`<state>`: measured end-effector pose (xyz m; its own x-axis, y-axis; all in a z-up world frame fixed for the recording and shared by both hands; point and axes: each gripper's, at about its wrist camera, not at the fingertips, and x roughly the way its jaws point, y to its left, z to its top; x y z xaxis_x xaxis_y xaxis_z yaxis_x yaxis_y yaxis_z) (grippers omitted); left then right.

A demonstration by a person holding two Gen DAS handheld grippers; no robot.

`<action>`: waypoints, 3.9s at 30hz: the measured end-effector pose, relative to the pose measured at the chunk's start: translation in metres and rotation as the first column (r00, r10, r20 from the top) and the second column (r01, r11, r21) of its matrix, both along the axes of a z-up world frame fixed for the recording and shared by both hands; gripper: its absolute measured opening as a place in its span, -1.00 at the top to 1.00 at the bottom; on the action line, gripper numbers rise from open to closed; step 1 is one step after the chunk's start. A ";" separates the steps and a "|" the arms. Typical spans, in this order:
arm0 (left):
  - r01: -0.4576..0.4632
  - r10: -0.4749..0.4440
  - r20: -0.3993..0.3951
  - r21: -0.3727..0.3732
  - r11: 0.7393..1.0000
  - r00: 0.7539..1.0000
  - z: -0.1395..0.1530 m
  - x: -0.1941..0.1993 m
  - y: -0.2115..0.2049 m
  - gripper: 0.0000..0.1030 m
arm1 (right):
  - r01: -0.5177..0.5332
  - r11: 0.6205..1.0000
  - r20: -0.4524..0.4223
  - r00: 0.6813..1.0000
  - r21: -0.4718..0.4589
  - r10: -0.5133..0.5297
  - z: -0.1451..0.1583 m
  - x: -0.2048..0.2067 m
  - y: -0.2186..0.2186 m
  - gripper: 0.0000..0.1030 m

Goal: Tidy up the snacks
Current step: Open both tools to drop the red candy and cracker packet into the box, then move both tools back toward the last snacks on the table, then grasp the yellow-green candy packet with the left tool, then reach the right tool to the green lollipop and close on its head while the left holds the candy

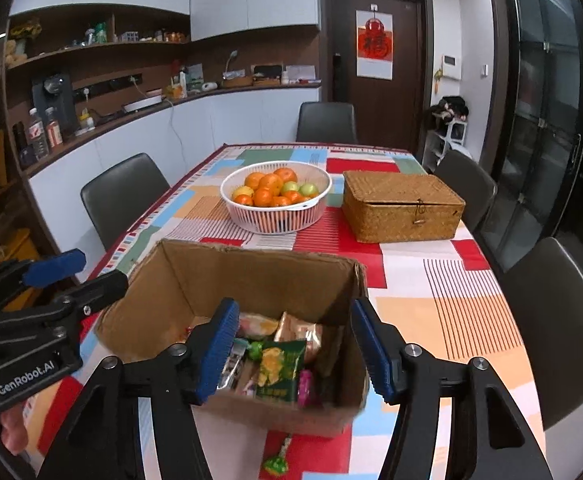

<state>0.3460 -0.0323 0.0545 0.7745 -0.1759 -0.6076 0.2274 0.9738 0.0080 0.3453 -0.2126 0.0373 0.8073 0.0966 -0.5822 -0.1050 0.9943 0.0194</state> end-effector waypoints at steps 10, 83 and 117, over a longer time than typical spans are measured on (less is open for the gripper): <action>0.010 -0.010 0.004 0.002 1.000 1.000 -0.006 -0.075 0.016 -0.24 | -0.046 0.998 -0.003 0.999 0.033 0.046 -0.009 -0.073 0.009 -0.16; 0.047 -0.051 -0.436 -0.020 0.999 0.899 -0.164 -0.145 0.012 0.54 | -0.154 0.987 -0.397 0.904 0.039 0.157 -0.166 -0.153 0.041 -0.16; 0.014 -0.010 -0.350 0.009 1.000 0.937 -0.162 -0.050 -0.020 0.54 | -0.015 1.000 -0.336 0.942 -0.010 0.011 -0.175 -0.037 0.010 0.37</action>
